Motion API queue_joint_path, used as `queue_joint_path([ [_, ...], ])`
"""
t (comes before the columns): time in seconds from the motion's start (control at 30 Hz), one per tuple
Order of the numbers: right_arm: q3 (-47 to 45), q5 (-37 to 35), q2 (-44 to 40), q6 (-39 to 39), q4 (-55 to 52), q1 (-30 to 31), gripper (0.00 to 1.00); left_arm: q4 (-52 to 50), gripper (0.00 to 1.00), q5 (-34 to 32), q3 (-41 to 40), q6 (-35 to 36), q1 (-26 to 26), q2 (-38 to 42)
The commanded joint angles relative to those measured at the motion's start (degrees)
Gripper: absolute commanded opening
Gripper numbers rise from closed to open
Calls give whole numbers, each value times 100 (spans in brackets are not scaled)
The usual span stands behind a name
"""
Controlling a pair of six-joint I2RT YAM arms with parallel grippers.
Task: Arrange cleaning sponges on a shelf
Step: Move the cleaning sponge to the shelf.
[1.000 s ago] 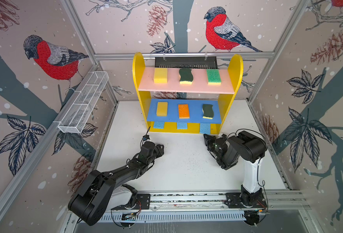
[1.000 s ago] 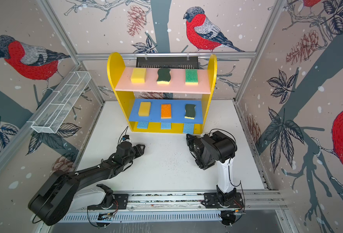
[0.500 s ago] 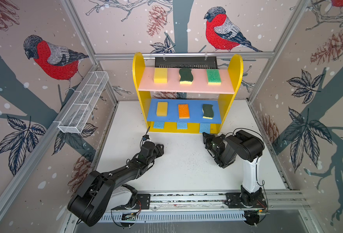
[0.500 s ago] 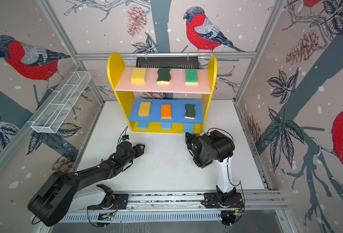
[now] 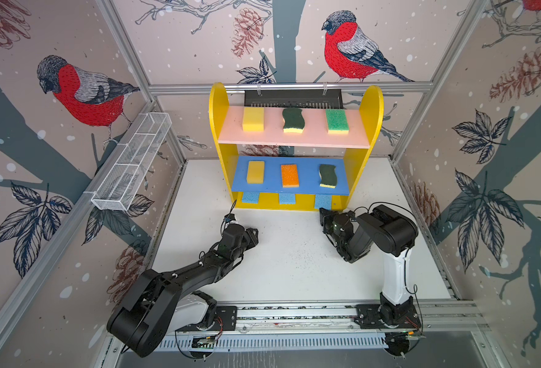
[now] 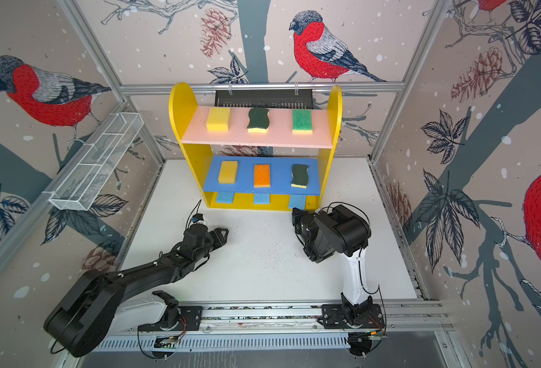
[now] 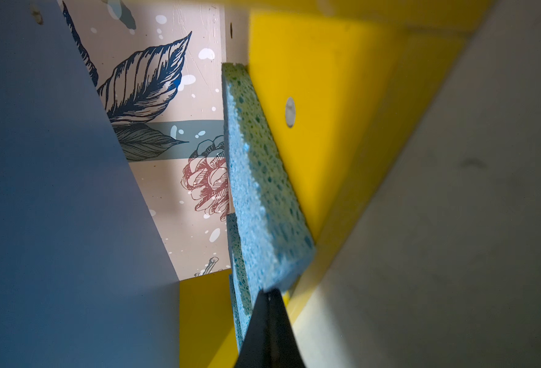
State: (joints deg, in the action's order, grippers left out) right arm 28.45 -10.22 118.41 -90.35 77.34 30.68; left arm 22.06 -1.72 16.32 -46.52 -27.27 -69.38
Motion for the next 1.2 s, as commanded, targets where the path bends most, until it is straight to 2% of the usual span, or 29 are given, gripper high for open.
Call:
queue_joint_path([
  [0.0,-67,-186,34,-38,-1465,-38,0,227,53,-101,-3,-6,10,-25],
  [0.43,93,-174,-29,305,-1657,-220,0,385,52,-5,29,-59,7,-325],
  [1.17,215,-96,74,409,-1723,-255,0,436,51,48,112,-33,3,-506],
])
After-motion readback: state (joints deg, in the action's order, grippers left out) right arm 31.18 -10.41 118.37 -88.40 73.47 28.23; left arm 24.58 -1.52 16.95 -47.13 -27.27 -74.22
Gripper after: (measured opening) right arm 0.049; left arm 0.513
